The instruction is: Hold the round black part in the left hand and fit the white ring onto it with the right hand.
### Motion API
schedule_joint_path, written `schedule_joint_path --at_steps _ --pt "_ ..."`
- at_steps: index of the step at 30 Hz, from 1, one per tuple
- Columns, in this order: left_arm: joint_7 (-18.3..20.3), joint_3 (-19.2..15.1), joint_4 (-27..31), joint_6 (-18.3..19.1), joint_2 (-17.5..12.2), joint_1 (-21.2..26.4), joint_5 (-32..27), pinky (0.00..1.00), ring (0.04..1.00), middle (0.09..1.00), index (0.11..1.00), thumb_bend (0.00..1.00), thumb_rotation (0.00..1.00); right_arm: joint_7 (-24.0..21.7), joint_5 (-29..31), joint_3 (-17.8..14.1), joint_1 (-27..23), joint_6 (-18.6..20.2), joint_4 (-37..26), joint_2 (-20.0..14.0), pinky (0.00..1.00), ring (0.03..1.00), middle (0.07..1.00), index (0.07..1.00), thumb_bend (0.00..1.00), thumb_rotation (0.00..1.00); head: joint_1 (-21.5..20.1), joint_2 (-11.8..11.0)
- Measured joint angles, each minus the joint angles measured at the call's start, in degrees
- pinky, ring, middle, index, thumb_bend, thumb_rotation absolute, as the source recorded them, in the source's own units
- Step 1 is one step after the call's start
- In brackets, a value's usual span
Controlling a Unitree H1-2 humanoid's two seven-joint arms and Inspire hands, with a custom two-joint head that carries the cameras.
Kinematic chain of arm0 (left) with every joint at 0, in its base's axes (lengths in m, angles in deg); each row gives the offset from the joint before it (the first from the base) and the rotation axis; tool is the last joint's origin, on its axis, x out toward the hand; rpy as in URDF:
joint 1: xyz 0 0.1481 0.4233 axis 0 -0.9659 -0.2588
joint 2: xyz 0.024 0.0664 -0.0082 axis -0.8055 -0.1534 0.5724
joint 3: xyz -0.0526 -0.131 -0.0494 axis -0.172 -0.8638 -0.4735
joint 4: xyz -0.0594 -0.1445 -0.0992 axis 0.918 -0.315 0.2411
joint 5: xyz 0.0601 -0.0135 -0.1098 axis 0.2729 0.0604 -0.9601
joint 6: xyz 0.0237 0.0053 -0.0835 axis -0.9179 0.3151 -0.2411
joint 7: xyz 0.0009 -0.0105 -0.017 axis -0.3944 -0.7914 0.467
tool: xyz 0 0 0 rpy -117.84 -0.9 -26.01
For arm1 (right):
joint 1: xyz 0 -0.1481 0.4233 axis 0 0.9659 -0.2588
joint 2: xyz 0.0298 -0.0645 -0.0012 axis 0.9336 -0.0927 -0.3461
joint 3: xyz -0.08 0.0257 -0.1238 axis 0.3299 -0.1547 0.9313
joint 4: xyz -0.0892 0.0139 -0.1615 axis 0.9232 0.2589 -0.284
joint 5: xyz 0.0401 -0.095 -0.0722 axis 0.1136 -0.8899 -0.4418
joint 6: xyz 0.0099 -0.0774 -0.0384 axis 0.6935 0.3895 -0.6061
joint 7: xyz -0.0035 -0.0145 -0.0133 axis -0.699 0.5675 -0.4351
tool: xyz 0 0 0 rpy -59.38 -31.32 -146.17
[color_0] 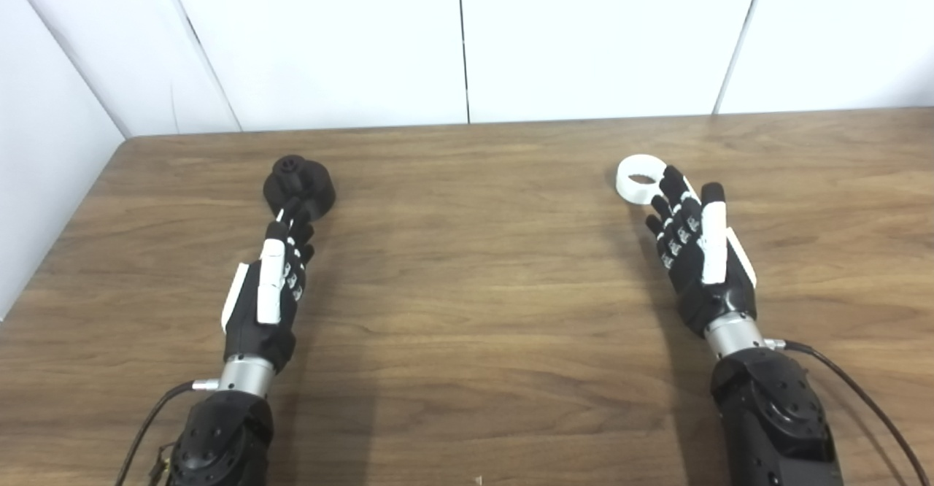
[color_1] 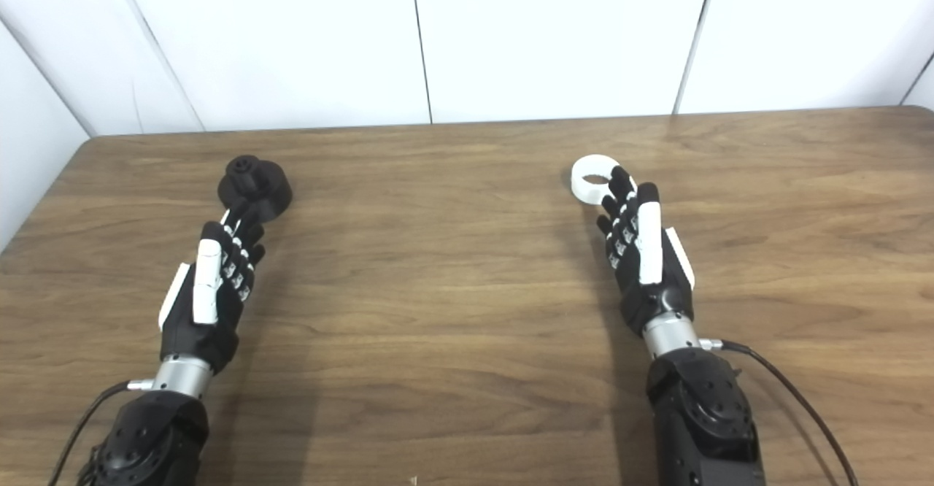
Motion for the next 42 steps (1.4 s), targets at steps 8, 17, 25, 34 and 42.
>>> schedule_joint_path --at_steps 8,17,25,34,42 --pt "-0.17 0.00 0.00 0.87 -0.06 0.13 0.01 1.00 1.000 1.000 1.000 0.68 1.00 0.00 -0.03 0.06 -0.10 0.03 0.00 -0.22 1.00 1.000 1.000 0.970 0.67 1.00 -0.09 -0.26" --pt "-0.61 0.19 0.93 1.36 -0.09 0.12 1.66 1.00 1.000 1.000 1.000 0.69 0.77 0.02 -0.06 0.13 -0.02 0.04 -0.23 -0.28 1.00 1.000 1.000 0.973 0.67 1.00 0.44 0.00" --pt "-5.89 2.21 1.76 3.69 -2.26 0.52 17.38 1.00 1.000 1.000 0.976 0.83 0.31 -0.02 0.05 0.14 -0.02 0.04 -0.17 -0.33 1.00 1.000 1.000 0.972 0.66 1.00 1.14 -0.26" --pt "-7.10 5.54 2.71 7.59 -12.22 2.78 39.76 0.94 0.999 0.988 0.931 0.96 0.26 -0.09 0.05 0.44 -0.06 -0.30 0.88 -0.35 1.00 1.000 1.000 0.964 0.66 1.00 2.11 -0.61" --pt "-3.33 7.91 0.69 11.67 -17.89 10.22 48.80 0.93 1.000 0.990 0.893 0.97 0.19 -0.08 -0.15 0.84 -0.18 -0.34 1.64 -0.34 1.00 1.000 1.000 0.957 0.68 1.00 2.37 -0.79"
